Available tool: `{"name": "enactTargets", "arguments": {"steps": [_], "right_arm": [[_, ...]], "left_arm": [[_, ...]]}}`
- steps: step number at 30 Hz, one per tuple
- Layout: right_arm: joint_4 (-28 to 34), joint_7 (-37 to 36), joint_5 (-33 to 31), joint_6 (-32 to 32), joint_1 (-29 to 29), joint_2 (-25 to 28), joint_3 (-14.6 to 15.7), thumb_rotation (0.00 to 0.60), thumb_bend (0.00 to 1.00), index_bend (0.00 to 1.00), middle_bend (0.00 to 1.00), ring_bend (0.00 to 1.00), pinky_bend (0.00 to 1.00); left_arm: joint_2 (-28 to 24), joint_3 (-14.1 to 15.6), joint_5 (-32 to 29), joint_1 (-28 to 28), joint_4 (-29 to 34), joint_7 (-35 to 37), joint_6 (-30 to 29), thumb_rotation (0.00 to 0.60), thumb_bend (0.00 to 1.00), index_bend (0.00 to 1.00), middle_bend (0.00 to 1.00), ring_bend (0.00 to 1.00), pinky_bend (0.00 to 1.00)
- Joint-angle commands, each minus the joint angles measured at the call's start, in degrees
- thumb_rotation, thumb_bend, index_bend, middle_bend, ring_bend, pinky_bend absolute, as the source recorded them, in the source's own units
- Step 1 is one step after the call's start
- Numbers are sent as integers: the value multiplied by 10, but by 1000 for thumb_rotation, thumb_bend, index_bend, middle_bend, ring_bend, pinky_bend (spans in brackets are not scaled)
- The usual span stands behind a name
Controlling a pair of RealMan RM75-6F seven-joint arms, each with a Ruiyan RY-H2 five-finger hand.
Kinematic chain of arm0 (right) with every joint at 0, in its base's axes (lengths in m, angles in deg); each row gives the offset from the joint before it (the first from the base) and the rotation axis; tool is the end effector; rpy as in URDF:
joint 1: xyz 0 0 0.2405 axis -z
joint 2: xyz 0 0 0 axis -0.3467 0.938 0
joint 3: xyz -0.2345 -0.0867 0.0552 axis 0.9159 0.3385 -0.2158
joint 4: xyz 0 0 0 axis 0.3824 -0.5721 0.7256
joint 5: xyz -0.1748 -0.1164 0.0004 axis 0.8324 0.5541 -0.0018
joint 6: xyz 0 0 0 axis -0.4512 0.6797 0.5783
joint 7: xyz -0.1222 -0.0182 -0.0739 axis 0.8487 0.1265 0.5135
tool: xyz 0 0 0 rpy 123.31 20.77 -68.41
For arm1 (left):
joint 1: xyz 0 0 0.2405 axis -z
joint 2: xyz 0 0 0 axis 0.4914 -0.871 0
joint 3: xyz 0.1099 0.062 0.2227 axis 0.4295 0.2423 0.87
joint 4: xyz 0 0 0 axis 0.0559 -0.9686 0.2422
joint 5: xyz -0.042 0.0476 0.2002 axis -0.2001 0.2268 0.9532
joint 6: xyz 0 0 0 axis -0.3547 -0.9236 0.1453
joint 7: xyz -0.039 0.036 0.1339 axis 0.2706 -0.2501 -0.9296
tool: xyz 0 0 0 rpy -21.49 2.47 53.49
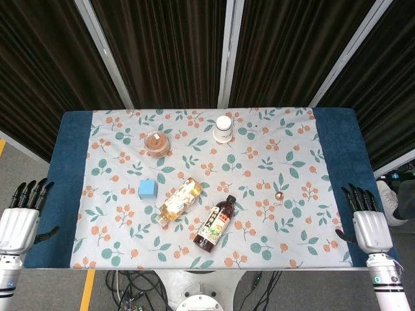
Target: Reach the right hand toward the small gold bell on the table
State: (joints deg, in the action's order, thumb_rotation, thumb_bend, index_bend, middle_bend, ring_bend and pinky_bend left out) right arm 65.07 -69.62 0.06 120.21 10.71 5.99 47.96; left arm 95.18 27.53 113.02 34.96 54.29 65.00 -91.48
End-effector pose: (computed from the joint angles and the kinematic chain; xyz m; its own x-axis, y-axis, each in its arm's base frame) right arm -0.3316 -0.1989 0.1200 0.4594 -0.0836 0.8843 -0.8878 -0.0136 0.4600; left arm -0.3038 0.1809 0.1518 0.5214 -0.0278 0.8529 0.8508 -0.0604 -0.5221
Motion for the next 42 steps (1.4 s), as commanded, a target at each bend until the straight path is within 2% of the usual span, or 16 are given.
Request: {"name": "enactTargets", "arguments": {"steps": [1,7,13,18,23,31,37,42], "right_arm": [[-2,6,-6,-11,-1,-1,-3,600,0,0,0,0,0],[13,22,-3,-25,-13,4,-15,600,0,0,0,0,0],[36,58,-6,-66,-49,17,-36,600,0,0,0,0,0],[45,93,-6,-109,-96,20,-61,600,10,0,0,0,0],[43,122,-36,-183,-146,13,-79,600,33,0,0,0,0],[25,180,-78,-270,-204,-17,-81,600,38,48,0,0,0],[14,206,-113,-306,-230,-38,-80,600,63,75,0,0,0],[9,209,-123,-309,-240,-50,-77,600,82,180,2,0,0]], "left_arm": [[1,1,1,0,-1,3,0,600,0,63,29,0,38],[2,5,4,-2,-5,15,1,600,0,62,29,0,38],[1,5,9,1,-6,26,2,600,0,62,29,0,38],[5,6,7,-2,-10,43,1,600,0,62,29,0,38],[10,6,6,1,-13,50,5,600,0,62,29,0,38],[9,5,-6,0,-16,56,13,600,0,62,29,0,38],[9,4,-10,-1,-16,59,15,600,0,62,29,0,38],[10,5,-11,1,-15,58,18,600,0,62,29,0,38]]}}
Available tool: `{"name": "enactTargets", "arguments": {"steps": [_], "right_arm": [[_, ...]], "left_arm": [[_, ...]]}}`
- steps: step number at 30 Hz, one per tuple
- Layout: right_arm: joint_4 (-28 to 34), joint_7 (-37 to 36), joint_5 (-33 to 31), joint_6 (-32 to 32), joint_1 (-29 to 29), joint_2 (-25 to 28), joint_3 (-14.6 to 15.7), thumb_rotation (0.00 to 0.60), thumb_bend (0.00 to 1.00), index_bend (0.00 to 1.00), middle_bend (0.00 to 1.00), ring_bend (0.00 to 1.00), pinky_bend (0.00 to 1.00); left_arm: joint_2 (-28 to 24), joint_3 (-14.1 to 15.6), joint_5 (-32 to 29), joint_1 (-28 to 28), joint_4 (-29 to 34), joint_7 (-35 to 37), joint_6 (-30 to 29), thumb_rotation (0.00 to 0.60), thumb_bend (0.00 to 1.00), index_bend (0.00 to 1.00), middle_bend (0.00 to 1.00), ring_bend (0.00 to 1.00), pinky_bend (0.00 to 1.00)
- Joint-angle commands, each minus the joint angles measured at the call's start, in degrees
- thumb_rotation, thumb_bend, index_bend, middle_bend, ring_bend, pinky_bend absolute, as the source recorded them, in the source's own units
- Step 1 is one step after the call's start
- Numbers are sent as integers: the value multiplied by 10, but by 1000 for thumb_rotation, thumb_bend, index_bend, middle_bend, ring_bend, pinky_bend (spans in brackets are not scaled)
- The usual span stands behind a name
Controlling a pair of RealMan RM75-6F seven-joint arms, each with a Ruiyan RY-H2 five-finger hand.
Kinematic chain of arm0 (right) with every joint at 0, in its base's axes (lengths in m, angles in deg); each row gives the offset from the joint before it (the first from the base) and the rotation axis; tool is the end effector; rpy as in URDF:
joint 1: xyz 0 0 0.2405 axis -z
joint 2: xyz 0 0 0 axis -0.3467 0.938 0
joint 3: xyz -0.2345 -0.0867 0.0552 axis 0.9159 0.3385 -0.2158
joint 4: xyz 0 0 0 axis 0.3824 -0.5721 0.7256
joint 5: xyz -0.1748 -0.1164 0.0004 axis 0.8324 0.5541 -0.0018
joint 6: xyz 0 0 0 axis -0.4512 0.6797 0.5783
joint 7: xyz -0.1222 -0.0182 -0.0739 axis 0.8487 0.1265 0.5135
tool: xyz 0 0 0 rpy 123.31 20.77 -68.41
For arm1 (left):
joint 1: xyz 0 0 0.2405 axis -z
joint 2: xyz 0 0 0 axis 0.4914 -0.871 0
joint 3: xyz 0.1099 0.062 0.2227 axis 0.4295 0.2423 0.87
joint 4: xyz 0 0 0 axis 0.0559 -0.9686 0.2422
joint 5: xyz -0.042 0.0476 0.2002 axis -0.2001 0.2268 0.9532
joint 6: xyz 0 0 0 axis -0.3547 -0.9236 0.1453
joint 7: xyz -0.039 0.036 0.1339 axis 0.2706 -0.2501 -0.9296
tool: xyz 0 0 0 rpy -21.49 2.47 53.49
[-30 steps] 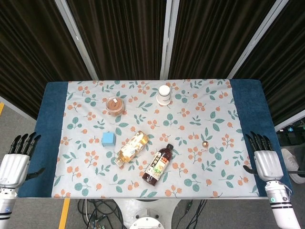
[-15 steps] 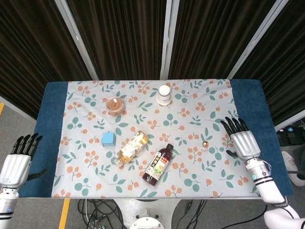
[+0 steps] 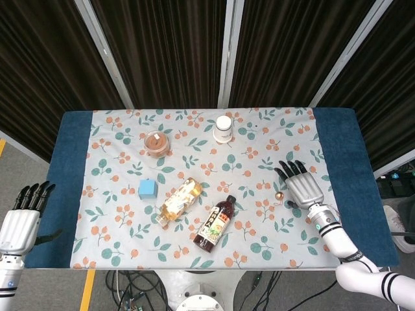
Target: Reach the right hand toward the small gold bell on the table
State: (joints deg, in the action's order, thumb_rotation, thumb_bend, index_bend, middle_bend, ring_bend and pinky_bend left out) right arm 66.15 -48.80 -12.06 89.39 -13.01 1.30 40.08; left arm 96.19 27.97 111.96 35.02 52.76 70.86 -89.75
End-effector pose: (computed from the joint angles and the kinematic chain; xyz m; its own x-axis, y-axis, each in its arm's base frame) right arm -0.2399 -0.3296 0.0460 0.6683 -0.2629 0.6959 -0.7404 -0.3252 0.5882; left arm -0.3120 0.1802 0.1445 0.4410 0.0160 0.8974 0.8969 -0.0459 -0.4399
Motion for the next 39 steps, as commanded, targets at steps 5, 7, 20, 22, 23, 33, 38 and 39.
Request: {"name": "enactTargets", "arguments": {"steps": [5,7,20,22,23,33,38,39], "right_arm": [[-14,-12,8,2,-9,-12,5,600,116,315,41,0,0],[-18,-14,7,0,-12,-13,6,600,121,334,46,0,0],[-26,-10,-3,-4,-27,-23,13,600,201,431,75,0,0],[-26,-10,-4,-3,-28,-23,14,600,215,445,78,0,0],[-26,-10,-4,-3,-29,-23,14,600,219,449,79,0,0],[-32,-10,-11,-4,-33,-26,21,600,258,495,92,0,0],[-31,-11,-12,-3,-35,-27,22,600,268,512,98,0,0],[-31,-12,-13,-3,-35,-27,23,600,270,515,99,0,0]], "left_arm": [[1,1,-3,0,-1,1,4,600,0,62,29,0,38],[2,2,-4,0,-2,2,5,600,0,62,29,0,37],[3,2,-9,-1,-9,11,10,600,0,62,29,0,38],[3,3,-9,-1,-10,14,11,600,0,62,29,0,38],[4,3,-8,-1,-11,16,11,600,0,62,29,0,38],[5,3,-4,-1,-15,24,9,600,0,62,29,0,38],[4,4,-4,-1,-14,25,8,600,0,62,29,0,38],[4,4,-3,-1,-14,25,8,600,0,62,29,0,38]]}}
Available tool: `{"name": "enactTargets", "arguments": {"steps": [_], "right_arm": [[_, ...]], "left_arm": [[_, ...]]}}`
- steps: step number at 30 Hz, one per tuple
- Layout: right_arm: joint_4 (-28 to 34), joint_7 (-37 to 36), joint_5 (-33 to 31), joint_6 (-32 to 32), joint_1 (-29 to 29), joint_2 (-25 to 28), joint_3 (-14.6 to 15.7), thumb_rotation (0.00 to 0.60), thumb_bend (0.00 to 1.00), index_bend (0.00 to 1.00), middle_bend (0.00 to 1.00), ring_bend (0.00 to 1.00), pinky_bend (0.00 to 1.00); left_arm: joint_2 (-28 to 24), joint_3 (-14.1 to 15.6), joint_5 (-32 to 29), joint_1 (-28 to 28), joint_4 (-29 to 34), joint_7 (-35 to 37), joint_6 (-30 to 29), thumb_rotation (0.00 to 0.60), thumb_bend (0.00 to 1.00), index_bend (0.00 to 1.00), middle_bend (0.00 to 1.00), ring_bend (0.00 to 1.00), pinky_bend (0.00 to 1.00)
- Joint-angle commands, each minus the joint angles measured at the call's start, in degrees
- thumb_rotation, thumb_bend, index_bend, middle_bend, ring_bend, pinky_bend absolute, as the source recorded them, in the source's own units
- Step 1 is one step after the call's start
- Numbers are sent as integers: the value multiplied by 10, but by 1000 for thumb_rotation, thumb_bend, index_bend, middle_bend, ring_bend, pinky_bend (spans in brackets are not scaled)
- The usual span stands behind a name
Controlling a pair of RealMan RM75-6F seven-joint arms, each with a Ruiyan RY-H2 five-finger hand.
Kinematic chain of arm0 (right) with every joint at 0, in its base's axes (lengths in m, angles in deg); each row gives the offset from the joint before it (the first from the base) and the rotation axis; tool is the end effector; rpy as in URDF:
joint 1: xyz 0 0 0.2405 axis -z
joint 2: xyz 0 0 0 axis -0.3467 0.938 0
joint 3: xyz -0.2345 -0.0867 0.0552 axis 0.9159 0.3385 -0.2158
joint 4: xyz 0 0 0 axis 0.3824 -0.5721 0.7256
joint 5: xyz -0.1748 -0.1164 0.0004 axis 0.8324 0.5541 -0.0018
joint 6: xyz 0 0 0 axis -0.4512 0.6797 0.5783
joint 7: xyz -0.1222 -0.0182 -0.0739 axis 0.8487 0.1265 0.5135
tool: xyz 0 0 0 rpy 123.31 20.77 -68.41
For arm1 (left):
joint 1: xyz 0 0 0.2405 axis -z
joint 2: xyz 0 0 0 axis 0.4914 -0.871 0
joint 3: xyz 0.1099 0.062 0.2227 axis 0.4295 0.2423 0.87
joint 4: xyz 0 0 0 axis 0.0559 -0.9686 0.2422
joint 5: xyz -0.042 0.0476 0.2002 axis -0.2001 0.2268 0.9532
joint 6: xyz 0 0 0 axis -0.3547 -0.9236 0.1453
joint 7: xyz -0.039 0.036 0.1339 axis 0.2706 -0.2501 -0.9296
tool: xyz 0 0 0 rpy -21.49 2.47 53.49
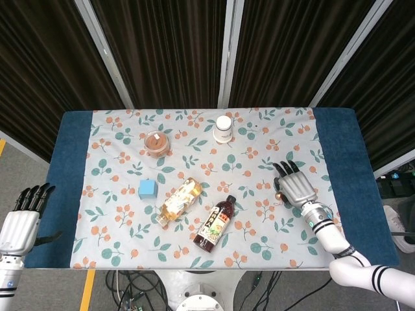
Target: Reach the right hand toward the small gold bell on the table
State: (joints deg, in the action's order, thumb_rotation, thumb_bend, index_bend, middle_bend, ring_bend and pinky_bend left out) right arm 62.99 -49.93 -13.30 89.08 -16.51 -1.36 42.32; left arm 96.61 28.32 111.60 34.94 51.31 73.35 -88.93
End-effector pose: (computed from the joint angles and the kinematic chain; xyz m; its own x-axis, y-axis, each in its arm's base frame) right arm -0.2341 -0.3388 0.0305 0.6761 -0.2710 0.6852 -0.7320 -0.3532 0.5826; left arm -0.3188 0.1788 0.1422 0.4181 0.0374 0.9076 0.9082 -0.0365 -0.4169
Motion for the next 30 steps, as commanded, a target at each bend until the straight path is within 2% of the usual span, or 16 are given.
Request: {"name": "enactTargets", "arguments": {"steps": [1,30], "right_arm": [[0,0,0,1,-1,0,1,600,272,519,100,0,0],[4,14,-17,8,-6,0,10,600,356,645,158,0,0]], "left_arm": [[0,0,0,0,0,0,0,600,0,62,29,0,38],[0,1,2,0,-2,8,1,600,0,62,29,0,38]]}}
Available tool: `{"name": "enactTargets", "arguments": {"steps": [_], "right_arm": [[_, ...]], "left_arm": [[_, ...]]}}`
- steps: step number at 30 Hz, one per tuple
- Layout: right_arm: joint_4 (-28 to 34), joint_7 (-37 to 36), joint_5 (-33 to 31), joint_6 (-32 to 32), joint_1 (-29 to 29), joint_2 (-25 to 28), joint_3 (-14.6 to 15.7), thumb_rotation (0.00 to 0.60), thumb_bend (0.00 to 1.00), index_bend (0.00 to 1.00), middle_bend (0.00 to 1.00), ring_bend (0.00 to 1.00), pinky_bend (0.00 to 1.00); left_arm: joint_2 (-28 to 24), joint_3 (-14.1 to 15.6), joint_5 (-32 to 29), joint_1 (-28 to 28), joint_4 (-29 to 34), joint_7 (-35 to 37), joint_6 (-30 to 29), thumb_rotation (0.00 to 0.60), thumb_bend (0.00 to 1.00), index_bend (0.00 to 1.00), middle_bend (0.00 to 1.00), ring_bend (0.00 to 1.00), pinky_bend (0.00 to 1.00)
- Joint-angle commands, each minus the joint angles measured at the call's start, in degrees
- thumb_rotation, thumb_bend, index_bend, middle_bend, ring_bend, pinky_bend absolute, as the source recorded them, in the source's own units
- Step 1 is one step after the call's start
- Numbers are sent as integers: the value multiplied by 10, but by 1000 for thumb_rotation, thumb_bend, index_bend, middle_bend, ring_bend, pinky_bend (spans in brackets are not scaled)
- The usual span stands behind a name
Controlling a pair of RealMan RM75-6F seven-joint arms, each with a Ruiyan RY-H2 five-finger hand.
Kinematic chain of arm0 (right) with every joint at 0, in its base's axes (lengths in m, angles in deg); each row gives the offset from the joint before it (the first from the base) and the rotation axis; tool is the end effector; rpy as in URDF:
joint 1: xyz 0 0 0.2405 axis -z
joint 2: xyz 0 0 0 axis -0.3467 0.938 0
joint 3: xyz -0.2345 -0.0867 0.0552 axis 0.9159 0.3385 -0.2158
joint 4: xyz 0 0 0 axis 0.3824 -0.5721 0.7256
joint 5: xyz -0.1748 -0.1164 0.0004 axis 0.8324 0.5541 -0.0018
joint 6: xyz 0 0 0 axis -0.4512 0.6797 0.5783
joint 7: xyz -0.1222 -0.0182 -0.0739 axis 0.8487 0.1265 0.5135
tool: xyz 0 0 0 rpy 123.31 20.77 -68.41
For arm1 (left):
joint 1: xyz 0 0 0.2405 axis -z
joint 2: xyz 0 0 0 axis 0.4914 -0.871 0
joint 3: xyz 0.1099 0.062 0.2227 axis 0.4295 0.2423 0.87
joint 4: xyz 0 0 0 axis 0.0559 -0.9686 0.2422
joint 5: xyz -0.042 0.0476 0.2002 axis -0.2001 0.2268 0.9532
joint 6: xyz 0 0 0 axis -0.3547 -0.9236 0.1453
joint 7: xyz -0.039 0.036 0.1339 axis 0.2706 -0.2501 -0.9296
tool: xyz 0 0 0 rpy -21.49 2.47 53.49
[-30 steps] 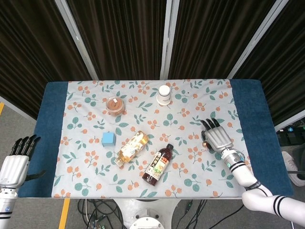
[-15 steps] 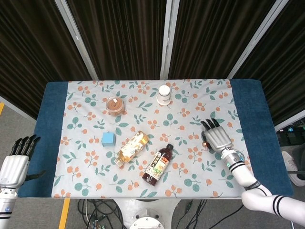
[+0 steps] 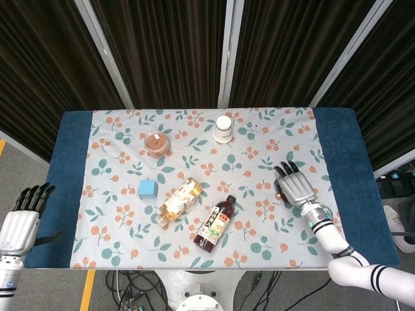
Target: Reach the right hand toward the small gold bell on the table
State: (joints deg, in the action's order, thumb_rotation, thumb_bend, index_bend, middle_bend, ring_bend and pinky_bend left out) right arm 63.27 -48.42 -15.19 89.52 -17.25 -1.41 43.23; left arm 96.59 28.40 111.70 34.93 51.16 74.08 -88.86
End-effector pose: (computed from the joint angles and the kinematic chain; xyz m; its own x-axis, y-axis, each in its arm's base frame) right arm -0.2345 -0.3388 0.0294 0.6863 -0.2754 0.6732 -0.7240 -0.3480 0.5956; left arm -0.3193 0.1785 0.1421 0.4095 0.0403 0.9114 0.9122 -0.0374 -0.4081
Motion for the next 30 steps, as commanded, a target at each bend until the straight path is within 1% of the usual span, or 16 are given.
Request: {"name": "enactTargets", "arguments": {"steps": [1,10,15,19,20,21,22,23,25,26,27,29,30], "right_arm": [[2,-3,4,6,2,2,0,600,361,649,160,0,0],[17,-24,30,39,17,20,2,600,392,687,180,0,0],[47,-30,58,74,29,43,3,600,401,699,186,0,0],[84,-48,98,94,37,63,9,600,410,714,191,0,0],[80,-35,111,111,40,66,10,600,412,721,192,0,0],[66,-5,120,133,43,62,8,600,414,728,196,0,0],[49,27,124,156,48,53,4,600,417,735,201,0,0],[38,43,116,169,53,43,-1,600,418,738,206,0,0],[57,5,92,149,56,42,-5,600,419,743,211,0,0],[66,-17,92,134,55,48,-3,600,422,744,210,0,0],[60,-11,102,135,54,50,0,600,424,748,210,0,0],[30,31,116,158,55,38,1,600,426,755,210,0,0],[31,23,108,156,57,32,-2,600,426,759,211,0,0]], "left_arm": [[0,0,1,0,0,2,0,600,0,62,29,0,38],[-2,1,3,0,1,13,-1,600,0,62,29,0,38],[-1,1,3,0,1,11,0,600,0,62,29,0,38],[0,1,4,1,1,10,1,600,0,62,29,0,38],[0,1,4,1,1,10,0,600,0,62,29,0,38],[0,1,4,1,2,10,0,600,0,62,29,0,38],[0,1,4,1,2,9,0,600,0,62,29,0,38],[0,1,4,1,2,9,0,600,0,62,29,0,38],[-1,1,3,1,2,9,0,600,0,62,29,0,38],[-1,1,3,1,2,9,0,600,0,62,29,0,38],[-1,0,2,0,2,9,0,600,0,62,29,0,38],[0,1,2,1,2,10,0,600,0,62,29,0,38],[0,1,3,1,2,9,1,600,0,62,29,0,38]]}}
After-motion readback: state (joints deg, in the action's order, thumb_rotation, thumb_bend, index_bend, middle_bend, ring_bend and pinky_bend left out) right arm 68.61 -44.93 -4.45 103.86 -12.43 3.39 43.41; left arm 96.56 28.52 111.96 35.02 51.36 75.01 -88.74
